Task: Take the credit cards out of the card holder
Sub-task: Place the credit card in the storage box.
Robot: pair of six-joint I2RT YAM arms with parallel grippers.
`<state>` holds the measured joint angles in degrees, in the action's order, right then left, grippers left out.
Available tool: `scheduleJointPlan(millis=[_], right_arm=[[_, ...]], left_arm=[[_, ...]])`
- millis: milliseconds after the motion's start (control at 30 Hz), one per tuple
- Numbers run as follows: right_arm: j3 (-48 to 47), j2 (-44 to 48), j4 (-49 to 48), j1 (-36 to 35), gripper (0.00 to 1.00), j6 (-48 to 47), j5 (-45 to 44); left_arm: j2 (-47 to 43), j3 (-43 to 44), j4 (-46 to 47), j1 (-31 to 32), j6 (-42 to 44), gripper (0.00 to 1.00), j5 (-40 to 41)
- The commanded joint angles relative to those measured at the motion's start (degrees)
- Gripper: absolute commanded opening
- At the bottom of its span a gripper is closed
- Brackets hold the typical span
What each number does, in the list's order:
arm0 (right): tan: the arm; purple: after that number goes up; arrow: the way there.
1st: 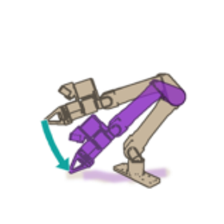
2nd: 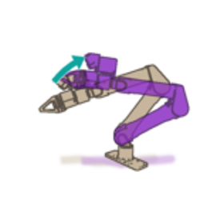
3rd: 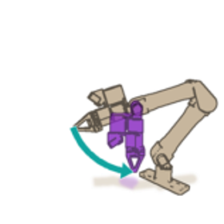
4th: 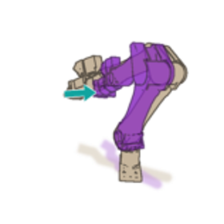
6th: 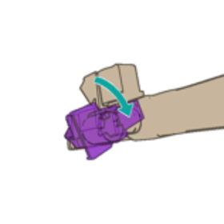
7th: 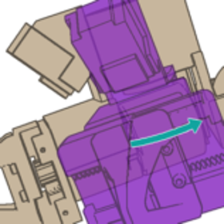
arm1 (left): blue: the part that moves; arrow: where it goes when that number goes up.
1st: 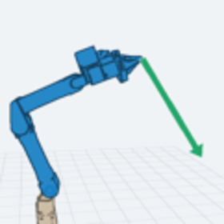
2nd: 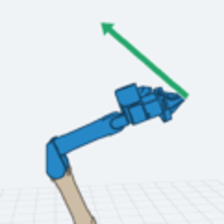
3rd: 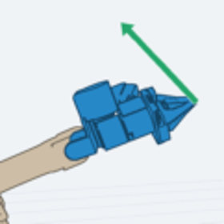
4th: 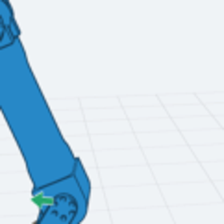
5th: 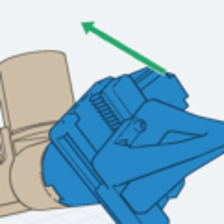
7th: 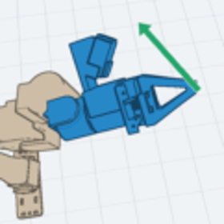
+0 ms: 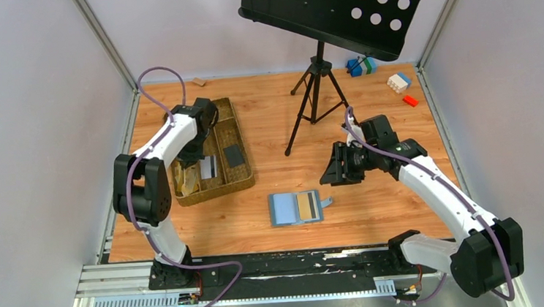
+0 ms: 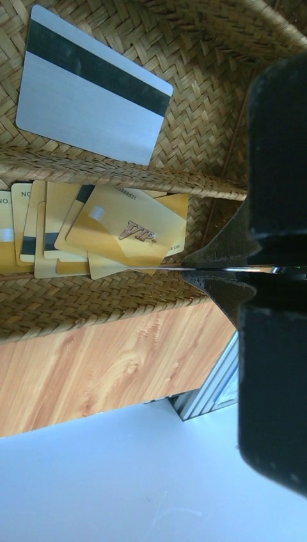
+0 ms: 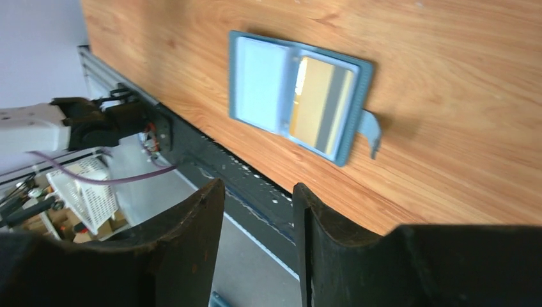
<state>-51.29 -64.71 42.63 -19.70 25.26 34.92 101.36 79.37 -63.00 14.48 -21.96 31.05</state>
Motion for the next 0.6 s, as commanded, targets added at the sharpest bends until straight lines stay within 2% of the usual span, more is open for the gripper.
scheduleJointPlan(millis=[0,33,67,100,133,200,300,333,467,567], right_arm=[[-0.52,-0.73,4.21,0.13,0.49,-3.2,-8.62],[-0.27,-1.11,4.28,0.15,0.55,-3.1,-9.58],[0.25,-1.63,4.67,0.15,0.66,-2.81,-10.77],[0.87,-2.1,4.85,0.15,0.87,-2.52,-11.51],[1.47,-2.56,4.89,0.12,0.98,-2.29,-12.06],[2.45,-3.41,4.21,0.15,1.0,-2.23,-11.5],[3.79,-4.35,2.04,0.04,0.97,-1.7,-10.39],[3.83,-5.03,1.61,0.02,0.95,-1.71,-10.05],[3.54,-7.98,0.37,0.02,0.88,-2.01,-9.56],[3.47,-9.91,-0.97,-0.01,0.84,-2.02,-8.66]], left_arm=[[1.59,0.92,1.08,-0.72,0.98,0.04,0.89],[1.76,1.07,0.74,-0.83,0.88,0.06,0.57],[1.79,1.31,0.43,-0.85,0.79,0.09,0.09],[1.57,1.62,0.28,-0.86,0.96,0.12,-0.93],[1.37,1.94,0.07,-0.86,1.21,0.13,-2.16],[0.63,3.06,-0.99,-0.85,1.43,0.18,-3.95],[-0.62,4.25,-2.35,-0.86,2.07,0.43,-4.33],[-0.97,4.62,-2.76,-0.86,2.43,0.49,-4.23],[-2.86,6.21,-4.53,-0.86,2.6,0.51,-6.29],[-7.36,5.14,-3.59,-0.71,2.14,0.52,-15.59]])
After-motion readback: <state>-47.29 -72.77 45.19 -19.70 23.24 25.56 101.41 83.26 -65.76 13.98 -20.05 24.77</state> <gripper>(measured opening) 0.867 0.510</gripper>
